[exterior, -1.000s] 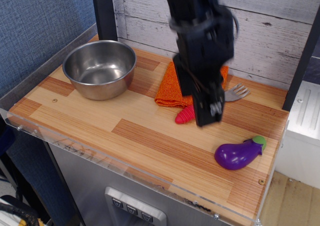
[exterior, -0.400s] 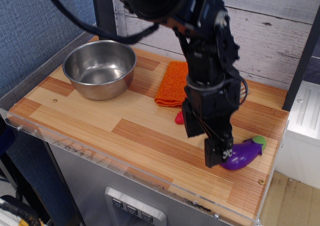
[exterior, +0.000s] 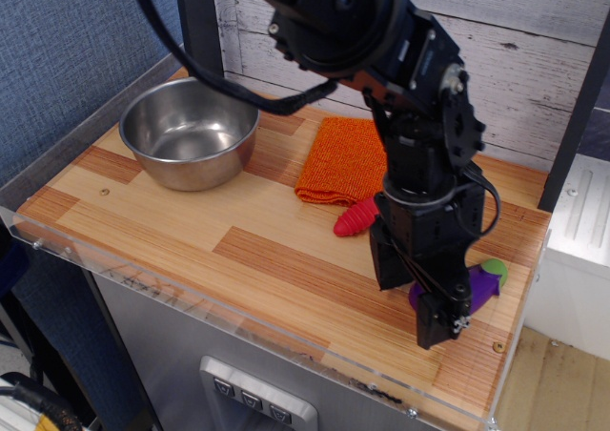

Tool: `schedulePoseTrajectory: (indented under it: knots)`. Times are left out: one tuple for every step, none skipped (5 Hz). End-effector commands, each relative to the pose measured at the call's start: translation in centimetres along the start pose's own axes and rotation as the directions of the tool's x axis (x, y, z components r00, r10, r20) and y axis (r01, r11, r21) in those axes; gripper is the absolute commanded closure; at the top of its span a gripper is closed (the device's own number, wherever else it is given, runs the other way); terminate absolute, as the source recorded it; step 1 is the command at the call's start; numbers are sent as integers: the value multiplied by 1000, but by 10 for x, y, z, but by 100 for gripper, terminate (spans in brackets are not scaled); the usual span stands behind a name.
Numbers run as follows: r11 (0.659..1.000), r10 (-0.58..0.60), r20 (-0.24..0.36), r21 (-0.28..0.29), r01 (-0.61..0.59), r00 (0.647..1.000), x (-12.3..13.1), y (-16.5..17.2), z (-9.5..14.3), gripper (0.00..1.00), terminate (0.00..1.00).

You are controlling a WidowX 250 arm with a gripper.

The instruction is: Move the eggplant into the bowl.

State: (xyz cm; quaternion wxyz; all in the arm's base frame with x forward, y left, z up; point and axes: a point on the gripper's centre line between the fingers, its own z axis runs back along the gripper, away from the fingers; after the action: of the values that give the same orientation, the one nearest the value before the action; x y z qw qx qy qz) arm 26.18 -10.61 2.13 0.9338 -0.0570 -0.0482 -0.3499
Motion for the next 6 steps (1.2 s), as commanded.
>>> schedulePoseTrajectory:
  knots:
    - [999,-12,56,32,10,998,21,0,14,0,0]
    - [999,-5,67,37,3,998,35,5,16,0,0]
    - [999,-13,66,44,10,998,41,8,13,0,0]
    - [998,-15,48,54,13,999,39,9,5,0,0]
    - [998,-18,29,55,16,999,34,7,-1,0,0]
    - [998,-27,16,50,26,1000,29,0,-7,0,0]
